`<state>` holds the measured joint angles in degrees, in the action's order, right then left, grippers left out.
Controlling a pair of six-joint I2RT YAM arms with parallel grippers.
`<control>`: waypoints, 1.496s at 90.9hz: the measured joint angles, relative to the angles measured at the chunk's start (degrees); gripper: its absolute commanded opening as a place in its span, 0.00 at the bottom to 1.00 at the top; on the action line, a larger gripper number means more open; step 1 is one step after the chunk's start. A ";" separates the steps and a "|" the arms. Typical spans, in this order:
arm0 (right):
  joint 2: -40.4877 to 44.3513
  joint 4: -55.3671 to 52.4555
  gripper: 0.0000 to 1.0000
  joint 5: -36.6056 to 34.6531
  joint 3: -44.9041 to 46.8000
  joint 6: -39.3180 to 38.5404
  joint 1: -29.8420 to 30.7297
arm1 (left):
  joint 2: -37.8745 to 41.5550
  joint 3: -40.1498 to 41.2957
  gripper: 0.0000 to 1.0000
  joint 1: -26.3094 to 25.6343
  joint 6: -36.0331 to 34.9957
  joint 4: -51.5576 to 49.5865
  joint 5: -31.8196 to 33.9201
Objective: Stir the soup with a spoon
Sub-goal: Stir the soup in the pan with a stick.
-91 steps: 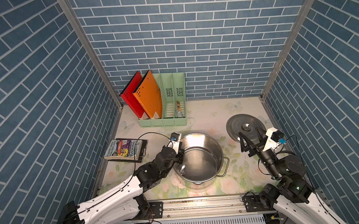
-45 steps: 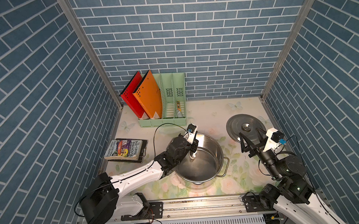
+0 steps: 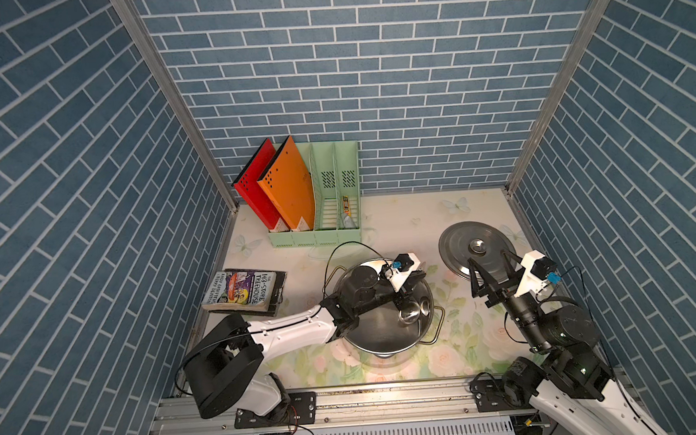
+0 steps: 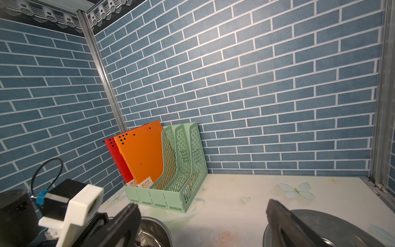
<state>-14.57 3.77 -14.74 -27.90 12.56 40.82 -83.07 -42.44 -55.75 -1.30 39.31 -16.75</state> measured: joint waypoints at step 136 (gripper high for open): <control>-2.34 2.19 0.96 1.22 0.57 0.02 0.00 | 20.83 5.01 0.00 6.54 9.66 -27.76 41.53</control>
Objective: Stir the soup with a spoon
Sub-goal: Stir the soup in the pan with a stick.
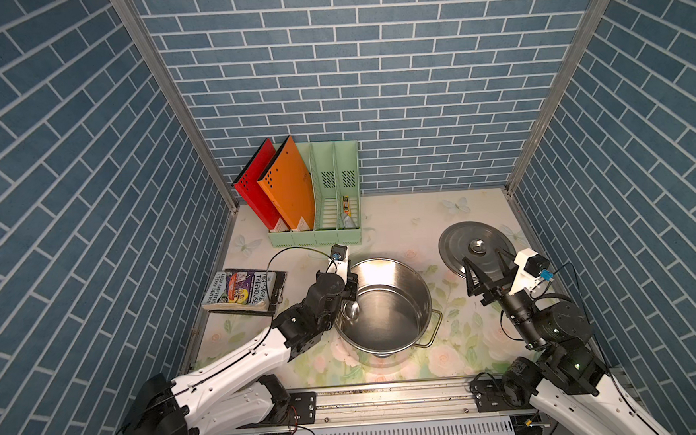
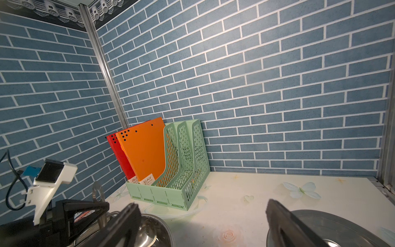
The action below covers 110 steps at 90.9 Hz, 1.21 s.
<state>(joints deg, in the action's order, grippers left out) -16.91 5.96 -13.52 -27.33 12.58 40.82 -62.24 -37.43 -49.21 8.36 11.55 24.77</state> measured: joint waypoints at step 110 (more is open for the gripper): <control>4.22 -3.85 0.96 -1.75 -0.42 0.00 0.00 | -9.31 -0.90 0.00 -7.34 -2.71 11.34 -47.17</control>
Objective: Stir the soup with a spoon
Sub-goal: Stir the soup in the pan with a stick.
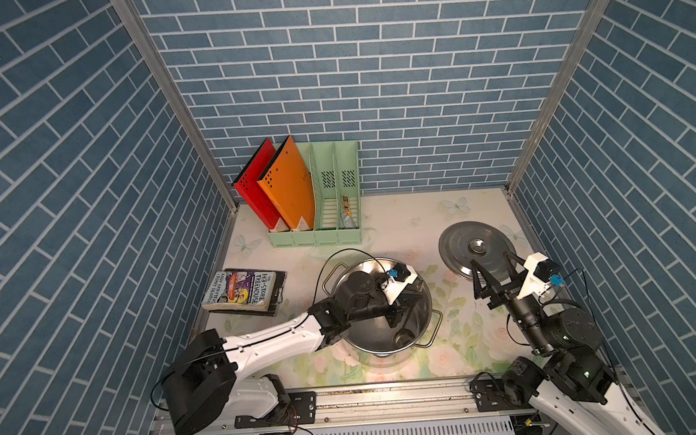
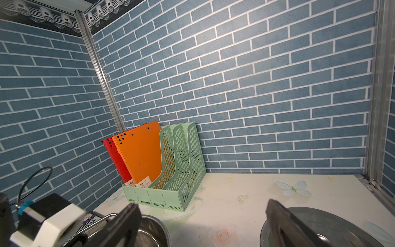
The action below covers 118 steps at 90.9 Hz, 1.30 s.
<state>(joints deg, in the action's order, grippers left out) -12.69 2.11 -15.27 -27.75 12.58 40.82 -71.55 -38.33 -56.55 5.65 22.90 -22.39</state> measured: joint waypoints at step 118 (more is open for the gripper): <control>-2.99 2.58 0.95 1.07 -1.01 0.00 0.00 | 1.11 -6.03 0.00 3.08 -6.88 -6.64 39.30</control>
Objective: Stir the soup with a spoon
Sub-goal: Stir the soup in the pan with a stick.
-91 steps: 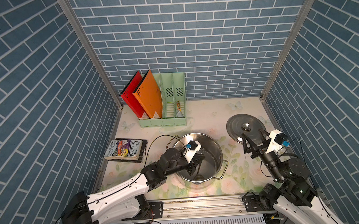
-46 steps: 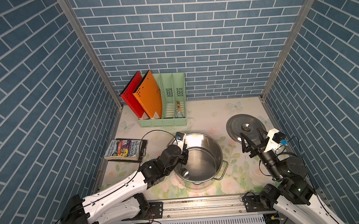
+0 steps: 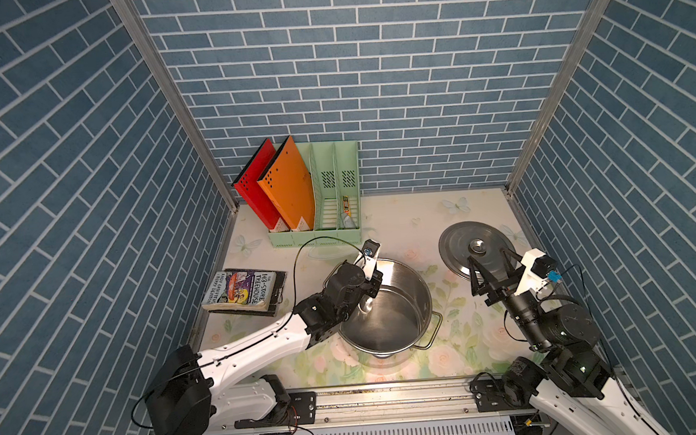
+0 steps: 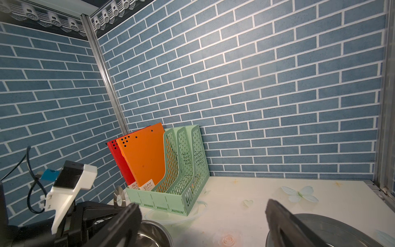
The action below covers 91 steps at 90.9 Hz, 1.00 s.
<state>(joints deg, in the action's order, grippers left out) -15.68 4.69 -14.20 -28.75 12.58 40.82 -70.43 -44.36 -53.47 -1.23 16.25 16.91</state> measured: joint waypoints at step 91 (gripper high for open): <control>-20.94 -21.22 0.83 29.66 -20.87 19.91 0.00 | 14.16 -6.32 0.00 -11.02 -54.97 -17.27 -14.38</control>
<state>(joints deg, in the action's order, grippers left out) -36.62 -16.53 15.46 -49.63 32.49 40.82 -56.27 -50.68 -64.49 -56.21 -1.02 2.52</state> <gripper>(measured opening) 0.833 0.080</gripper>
